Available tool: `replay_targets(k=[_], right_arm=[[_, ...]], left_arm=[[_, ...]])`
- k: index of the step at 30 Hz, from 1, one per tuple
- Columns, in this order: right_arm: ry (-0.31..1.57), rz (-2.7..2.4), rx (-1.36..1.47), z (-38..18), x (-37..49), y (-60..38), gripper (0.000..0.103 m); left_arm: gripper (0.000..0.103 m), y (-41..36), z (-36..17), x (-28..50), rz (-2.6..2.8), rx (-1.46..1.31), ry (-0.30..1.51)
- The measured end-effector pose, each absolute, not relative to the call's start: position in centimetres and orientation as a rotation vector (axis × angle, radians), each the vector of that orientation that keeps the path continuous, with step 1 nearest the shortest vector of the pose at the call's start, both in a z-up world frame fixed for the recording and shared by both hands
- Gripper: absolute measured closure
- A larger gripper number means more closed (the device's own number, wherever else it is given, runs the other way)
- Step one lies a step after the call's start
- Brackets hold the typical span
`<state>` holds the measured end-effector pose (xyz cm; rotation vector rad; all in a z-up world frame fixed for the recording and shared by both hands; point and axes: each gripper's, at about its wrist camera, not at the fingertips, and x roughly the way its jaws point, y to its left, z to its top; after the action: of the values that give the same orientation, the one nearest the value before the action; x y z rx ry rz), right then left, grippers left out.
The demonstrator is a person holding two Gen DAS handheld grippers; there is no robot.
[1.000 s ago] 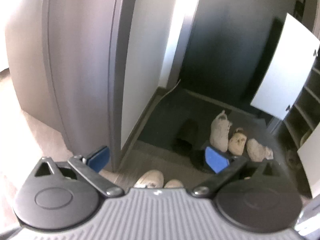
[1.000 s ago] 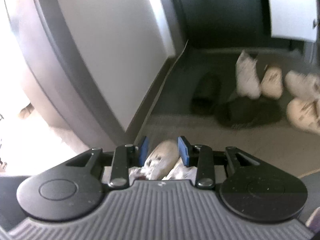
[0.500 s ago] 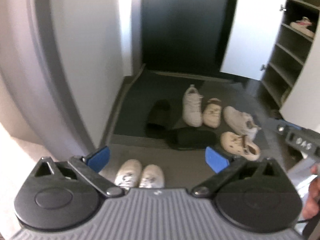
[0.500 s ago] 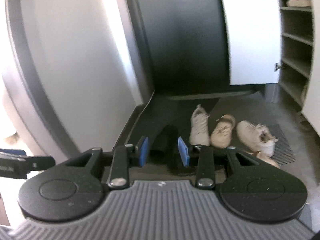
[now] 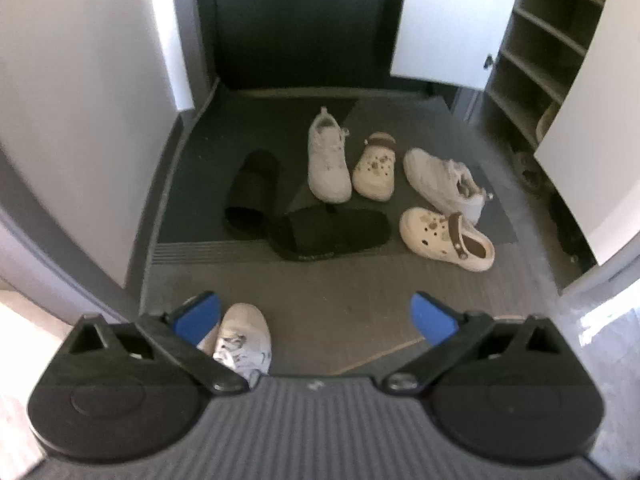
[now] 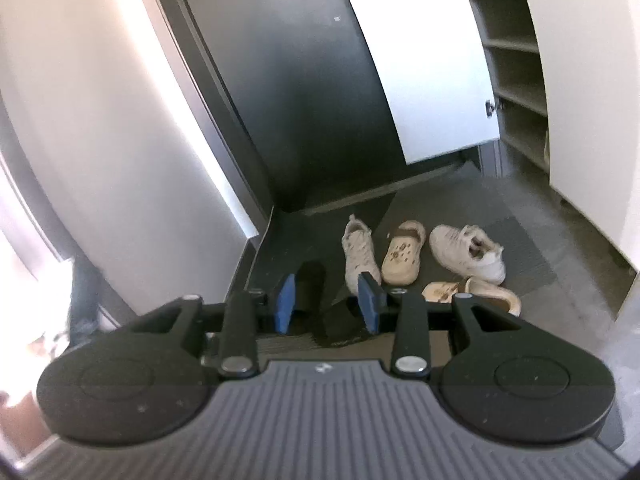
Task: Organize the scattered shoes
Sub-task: 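Lift the right tool away and bring the left tool over the mat, then grasp a black slide sandal on the mat with the left tool and lift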
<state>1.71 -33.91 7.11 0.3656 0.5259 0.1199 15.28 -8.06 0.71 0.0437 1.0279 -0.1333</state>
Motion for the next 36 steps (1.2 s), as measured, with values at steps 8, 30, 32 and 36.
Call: replay_targets(k=[8,30,32,36], right_arm=[[0.466,0.134,0.421,6.0,1.8,-37.8,0.000],[0.765,0.059,0.682,0.3,12.0,-40.4,0.000],[0.786,0.045,0.679,-0.1,12.6,-40.2,0.000],[0.813,0.031,0.676,-0.5,13.4,-39.7,0.000]], left_arm=[[0.000,-12.5,-6.8,25.1,-0.134,0.199,1.104],[0.000,-7.8,-37.0,45.5,0.039,-0.176,1.167],[0.000,-7.5,-37.5,45.6,0.010,-0.200,1.148],[0.000,-7.7,-37.1,44.2,-0.048,-0.221,1.117]])
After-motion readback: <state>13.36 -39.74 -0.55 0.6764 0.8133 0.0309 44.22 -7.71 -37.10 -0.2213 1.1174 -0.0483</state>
